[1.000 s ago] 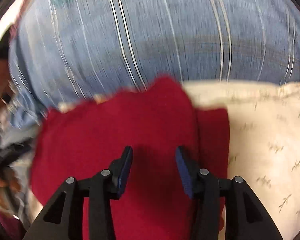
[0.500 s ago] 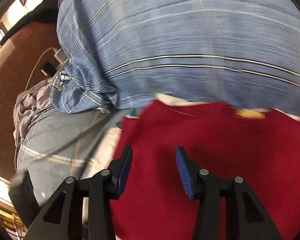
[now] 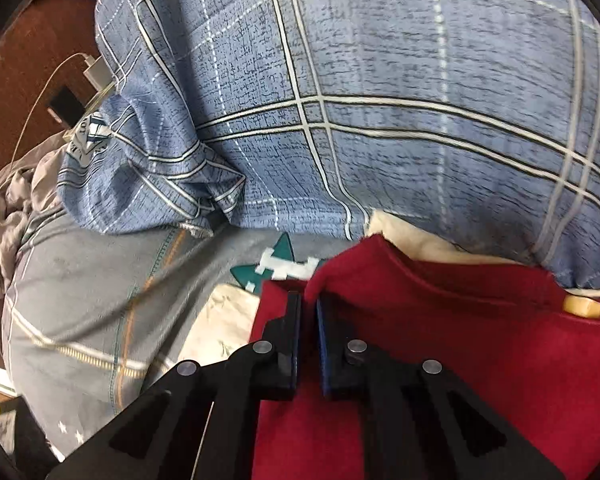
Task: Fold small clothes
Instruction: 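Grasp the folded edge of the red shirt with the right gripper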
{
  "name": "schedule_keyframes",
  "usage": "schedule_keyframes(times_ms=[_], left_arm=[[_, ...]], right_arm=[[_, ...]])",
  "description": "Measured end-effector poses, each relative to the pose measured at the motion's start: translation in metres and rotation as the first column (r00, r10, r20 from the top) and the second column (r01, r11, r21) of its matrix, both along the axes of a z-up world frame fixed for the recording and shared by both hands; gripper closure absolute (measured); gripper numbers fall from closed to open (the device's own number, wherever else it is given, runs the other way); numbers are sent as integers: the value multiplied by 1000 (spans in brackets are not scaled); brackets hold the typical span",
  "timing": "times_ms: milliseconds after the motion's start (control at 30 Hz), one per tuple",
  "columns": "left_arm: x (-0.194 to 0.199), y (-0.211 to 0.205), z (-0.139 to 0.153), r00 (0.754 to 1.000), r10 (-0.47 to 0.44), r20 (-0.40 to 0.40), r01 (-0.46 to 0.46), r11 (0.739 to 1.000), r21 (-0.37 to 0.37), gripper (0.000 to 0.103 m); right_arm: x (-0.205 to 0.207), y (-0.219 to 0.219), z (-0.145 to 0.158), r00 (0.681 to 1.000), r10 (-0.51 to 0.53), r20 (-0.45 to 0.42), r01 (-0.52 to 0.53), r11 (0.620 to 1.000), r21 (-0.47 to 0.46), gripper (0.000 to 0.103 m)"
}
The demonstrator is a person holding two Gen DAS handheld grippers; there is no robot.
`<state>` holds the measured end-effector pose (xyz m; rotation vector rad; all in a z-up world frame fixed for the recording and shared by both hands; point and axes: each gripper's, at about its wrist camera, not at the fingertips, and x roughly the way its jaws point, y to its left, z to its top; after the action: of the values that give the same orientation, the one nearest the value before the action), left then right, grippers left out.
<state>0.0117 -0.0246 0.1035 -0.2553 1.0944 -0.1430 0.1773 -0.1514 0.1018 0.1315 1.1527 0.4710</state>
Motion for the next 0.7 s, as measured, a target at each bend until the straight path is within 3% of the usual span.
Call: schedule_keyframes(times_ms=[133, 300, 467, 567, 633, 700], left_arm=[[2, 2, -5, 1000, 10, -8, -10, 1000, 2, 19], [3, 0, -6, 1000, 5, -6, -5, 1000, 12, 19], [2, 0, -7, 1000, 13, -6, -12, 1000, 8, 19], [2, 1, -8, 1000, 12, -7, -12, 1000, 6, 19], [3, 1, -8, 1000, 11, -7, -11, 1000, 6, 19], [6, 1, -10, 1000, 12, -10, -12, 1000, 3, 19]], right_arm=[[7, 16, -28, 999, 9, -38, -10, 999, -37, 90], [-10, -14, 0, 1000, 6, -5, -6, 997, 74, 77], [-10, -30, 12, 997, -48, 64, 46, 999, 23, 77], [2, -21, -8, 998, -59, 39, 59, 998, 1, 78], [8, -13, -24, 996, -72, 55, 75, 996, -57, 81], [11, -13, -34, 993, -92, 77, 95, 994, -47, 81]])
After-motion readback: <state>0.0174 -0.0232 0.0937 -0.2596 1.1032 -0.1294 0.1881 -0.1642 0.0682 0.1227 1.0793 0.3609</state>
